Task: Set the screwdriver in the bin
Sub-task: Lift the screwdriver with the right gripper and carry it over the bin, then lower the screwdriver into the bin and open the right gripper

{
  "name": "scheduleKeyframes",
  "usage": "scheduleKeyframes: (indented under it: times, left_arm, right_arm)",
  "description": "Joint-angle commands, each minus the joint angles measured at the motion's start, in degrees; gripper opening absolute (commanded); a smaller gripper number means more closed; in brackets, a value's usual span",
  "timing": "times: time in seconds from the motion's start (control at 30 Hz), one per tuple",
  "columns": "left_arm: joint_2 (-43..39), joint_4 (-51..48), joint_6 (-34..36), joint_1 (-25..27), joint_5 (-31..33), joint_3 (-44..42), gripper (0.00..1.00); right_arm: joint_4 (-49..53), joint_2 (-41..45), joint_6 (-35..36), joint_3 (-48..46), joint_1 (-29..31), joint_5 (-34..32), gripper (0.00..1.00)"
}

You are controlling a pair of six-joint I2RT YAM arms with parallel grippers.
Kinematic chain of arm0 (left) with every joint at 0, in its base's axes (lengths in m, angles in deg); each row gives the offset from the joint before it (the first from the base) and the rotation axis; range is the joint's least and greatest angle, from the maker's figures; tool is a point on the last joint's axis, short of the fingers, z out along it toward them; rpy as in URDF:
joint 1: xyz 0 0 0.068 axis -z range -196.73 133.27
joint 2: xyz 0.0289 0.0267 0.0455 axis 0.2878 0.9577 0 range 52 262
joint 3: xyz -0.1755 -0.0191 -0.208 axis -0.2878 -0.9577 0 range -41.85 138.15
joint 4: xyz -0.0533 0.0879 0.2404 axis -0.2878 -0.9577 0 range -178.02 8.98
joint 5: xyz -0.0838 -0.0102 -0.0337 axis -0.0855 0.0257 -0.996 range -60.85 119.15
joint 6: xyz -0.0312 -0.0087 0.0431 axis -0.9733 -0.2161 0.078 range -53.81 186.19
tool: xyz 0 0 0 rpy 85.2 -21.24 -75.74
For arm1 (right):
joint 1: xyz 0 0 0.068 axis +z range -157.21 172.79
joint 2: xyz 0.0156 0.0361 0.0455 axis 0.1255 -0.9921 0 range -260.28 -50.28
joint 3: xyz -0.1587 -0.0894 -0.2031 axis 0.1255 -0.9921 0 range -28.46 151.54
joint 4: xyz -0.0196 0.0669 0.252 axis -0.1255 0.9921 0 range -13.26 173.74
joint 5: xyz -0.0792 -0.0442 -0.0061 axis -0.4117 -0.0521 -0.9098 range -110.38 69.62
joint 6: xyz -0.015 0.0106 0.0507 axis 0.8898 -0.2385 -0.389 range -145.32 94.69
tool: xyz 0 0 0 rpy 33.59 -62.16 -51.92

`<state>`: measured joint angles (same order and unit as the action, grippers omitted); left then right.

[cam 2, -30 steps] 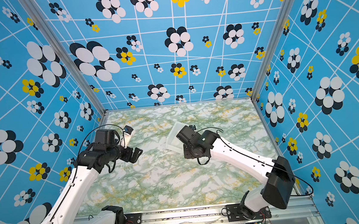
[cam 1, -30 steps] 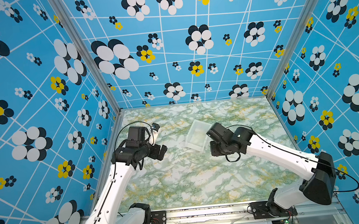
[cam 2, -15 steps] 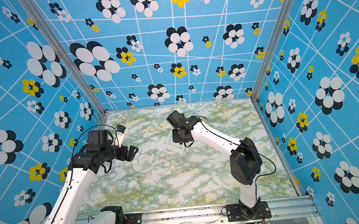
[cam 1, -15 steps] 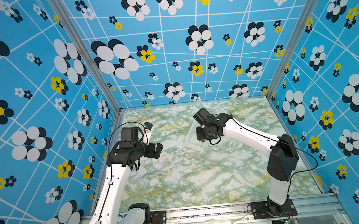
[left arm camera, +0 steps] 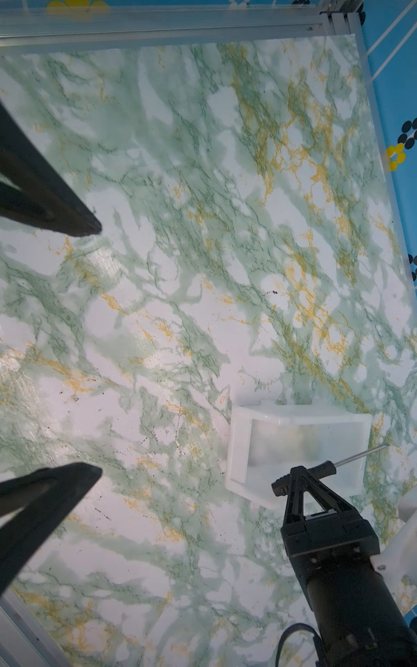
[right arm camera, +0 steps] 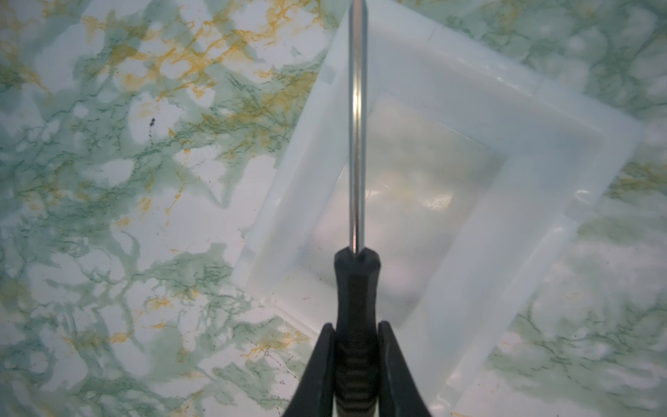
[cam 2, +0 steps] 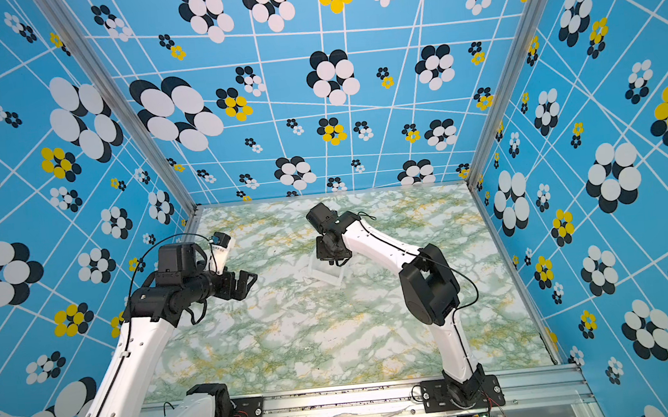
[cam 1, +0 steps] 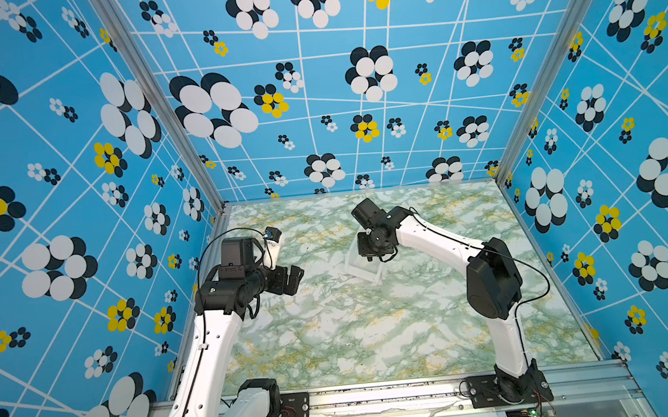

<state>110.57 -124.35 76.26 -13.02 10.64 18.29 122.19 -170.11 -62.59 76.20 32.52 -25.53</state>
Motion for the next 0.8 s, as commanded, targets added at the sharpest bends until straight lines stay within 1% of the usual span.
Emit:
scheduleKeyframes:
  times: [0.0, 0.53, 0.77]
  left_arm:
    - [-0.95, 0.02, -0.7, -0.55, -1.7, -0.17, 0.99]
    - [-1.41, 0.18, -1.1, -0.58, -2.59, -1.09, 0.99]
    - [-1.26, 0.33, -1.3, -0.63, -2.86, -1.01, 0.99]
  right_arm:
    - [-0.8, -2.38, -0.86, 1.98, -0.35, 0.95, 0.18]
    - [-1.23, -9.52, -1.31, 4.12, -0.97, 1.64, 0.2]
    - [-0.95, -11.07, -1.31, 5.16, -1.05, 2.16, 0.24]
